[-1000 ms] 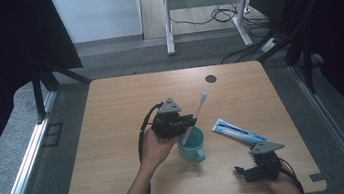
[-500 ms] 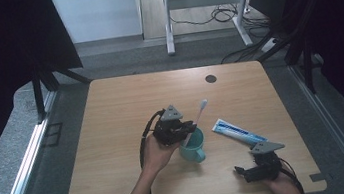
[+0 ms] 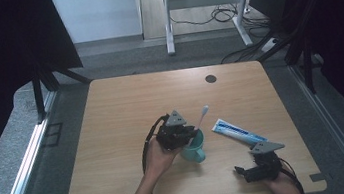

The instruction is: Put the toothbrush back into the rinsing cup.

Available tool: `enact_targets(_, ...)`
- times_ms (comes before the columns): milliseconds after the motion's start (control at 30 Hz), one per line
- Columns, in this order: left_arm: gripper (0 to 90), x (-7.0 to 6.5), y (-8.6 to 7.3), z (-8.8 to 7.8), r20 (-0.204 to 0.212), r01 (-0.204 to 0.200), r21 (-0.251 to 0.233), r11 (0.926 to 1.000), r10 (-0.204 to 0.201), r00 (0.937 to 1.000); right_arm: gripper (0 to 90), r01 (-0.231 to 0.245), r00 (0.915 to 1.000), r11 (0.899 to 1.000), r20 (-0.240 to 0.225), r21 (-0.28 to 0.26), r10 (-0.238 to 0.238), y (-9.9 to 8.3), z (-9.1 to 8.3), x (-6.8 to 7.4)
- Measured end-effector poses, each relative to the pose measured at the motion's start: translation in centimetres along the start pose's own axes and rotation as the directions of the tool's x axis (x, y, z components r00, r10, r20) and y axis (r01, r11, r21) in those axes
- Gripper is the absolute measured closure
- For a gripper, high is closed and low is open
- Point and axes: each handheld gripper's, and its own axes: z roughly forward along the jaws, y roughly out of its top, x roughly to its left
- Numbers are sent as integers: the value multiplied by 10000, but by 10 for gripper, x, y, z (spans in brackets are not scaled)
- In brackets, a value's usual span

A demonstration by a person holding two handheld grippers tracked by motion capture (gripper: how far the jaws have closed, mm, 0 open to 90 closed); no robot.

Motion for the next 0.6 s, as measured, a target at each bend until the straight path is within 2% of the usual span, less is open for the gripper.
enact_targets(267, 790, -1, -3, 5, -13, 39, 245, 9997, -39, 10000, 38, -2, 10000, 10000, 6, -17, 2, 0, 0, 0)
enact_targets(433, 789, -2, -3, 9, -132, -19, 571, 9984, 27, 9999, 38, -1, 10000, 10000, 7, -19, 1, 0, 0, 0)
enact_targets(600, 788, -2, -4, 13, -166, 103, 820, 9966, -90, 9998, 38, -2, 10000, 10000, 4, -13, 2, 0, 0, 0)
